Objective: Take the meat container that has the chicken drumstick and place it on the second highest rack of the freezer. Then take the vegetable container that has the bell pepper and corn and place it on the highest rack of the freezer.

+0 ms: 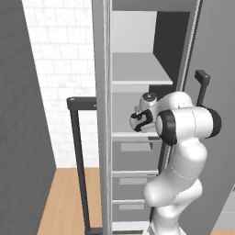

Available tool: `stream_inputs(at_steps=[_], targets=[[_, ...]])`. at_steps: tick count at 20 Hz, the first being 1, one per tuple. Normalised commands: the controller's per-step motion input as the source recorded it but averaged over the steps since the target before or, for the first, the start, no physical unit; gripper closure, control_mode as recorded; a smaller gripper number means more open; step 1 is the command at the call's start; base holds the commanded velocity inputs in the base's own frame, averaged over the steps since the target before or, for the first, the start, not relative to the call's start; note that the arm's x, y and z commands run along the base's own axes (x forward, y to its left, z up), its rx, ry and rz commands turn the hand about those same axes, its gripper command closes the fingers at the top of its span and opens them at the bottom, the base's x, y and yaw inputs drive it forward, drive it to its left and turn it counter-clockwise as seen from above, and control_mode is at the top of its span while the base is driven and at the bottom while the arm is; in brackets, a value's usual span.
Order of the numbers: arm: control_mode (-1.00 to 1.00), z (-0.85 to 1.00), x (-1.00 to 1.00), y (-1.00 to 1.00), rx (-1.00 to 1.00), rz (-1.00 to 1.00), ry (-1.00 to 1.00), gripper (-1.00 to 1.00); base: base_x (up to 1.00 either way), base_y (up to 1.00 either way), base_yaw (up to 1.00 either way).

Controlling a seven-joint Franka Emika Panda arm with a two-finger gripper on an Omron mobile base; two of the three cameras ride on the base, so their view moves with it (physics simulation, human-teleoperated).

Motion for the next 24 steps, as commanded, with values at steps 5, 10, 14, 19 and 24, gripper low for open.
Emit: stream_inputs(at_steps=[5, 10, 14, 19, 24], targets=[[-1.00, 0.13, -0.50, -0.20, 0.01, 0.00, -0.02, -1.00, 0.00, 0.00, 0.00], [-1.00, 0.47, -0.10, -0.14, 0.05, 0.00, 0.00, -1.00, 0.00, 0.00, 0.00], [-1.00, 0.14, -0.14, -0.07, 0.01, 0.00, 0.06, -1.00, 0.00, 0.00, 0.00], [-1.00, 0.15, -0.44, -0.02, 0.01, 0.00, 0.12, -1.00, 0.00, 0.00, 0.00], [-1.00, 0.18, -0.76, 0.00, 0.00, -0.01, 0.08, -1.00, 0.00, 0.00, 0.00]])
